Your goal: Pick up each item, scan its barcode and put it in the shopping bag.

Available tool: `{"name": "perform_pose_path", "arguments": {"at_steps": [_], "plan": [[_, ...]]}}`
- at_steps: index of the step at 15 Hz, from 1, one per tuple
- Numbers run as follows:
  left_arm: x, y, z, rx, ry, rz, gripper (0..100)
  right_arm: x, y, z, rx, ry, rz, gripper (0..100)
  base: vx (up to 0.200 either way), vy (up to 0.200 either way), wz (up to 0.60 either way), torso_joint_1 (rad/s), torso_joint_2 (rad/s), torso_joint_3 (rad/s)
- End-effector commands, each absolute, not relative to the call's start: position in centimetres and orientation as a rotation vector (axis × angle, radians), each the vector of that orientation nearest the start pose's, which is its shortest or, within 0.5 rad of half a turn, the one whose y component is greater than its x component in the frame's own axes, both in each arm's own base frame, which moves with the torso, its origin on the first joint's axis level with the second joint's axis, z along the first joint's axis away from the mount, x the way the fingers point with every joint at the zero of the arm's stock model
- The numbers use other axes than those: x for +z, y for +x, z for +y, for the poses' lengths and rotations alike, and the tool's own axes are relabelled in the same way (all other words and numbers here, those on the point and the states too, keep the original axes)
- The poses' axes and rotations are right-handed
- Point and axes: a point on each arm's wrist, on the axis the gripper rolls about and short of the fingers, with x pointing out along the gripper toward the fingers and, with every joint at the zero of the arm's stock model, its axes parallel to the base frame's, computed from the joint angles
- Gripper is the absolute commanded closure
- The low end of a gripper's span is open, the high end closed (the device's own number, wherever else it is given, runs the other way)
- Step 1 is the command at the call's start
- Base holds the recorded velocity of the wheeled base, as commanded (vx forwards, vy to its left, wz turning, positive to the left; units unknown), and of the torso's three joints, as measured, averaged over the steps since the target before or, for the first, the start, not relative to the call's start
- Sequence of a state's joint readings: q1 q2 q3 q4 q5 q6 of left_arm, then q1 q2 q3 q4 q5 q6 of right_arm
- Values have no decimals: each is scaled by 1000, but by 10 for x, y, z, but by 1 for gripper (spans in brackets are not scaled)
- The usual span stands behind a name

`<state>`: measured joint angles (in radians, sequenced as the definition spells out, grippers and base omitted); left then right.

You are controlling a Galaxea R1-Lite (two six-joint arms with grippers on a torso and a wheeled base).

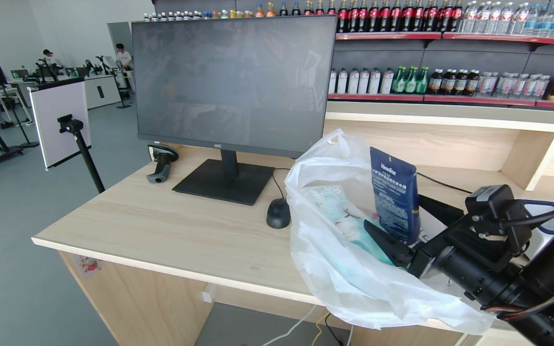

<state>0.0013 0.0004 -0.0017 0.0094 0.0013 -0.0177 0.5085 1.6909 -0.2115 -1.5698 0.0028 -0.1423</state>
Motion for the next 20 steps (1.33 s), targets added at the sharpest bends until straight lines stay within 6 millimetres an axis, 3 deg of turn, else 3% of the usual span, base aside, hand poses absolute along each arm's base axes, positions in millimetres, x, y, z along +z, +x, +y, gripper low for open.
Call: {"name": "perform_pose_path", "arguments": {"at_steps": [1, 10, 14, 16, 18, 20], "plan": [[75, -23, 0, 3, -18, 9, 0, 138, 198, 112, 510, -119, -116, 0, 0, 0, 0, 0, 0, 0], [75, -23, 0, 3, -18, 9, 0, 138, 198, 112, 510, -119, -116, 0, 0, 0, 0, 0, 0, 0], [75, -23, 0, 3, -18, 9, 0, 151, 190, 108, 508, -103, -173, 0, 0, 0, 0, 0, 0, 0], [75, -23, 0, 3, -18, 9, 0, 163, 175, 100, 504, -87, -227, 0, 0, 0, 0, 0, 0, 0], [75, -23, 0, 3, -18, 9, 0, 159, 135, 77, 505, -69, -228, 0, 0, 0, 0, 0, 0, 0], [75, -23, 0, 3, -18, 9, 0, 174, 113, 64, 506, 16, -326, 0, 0, 0, 0, 0, 0, 0]]}}
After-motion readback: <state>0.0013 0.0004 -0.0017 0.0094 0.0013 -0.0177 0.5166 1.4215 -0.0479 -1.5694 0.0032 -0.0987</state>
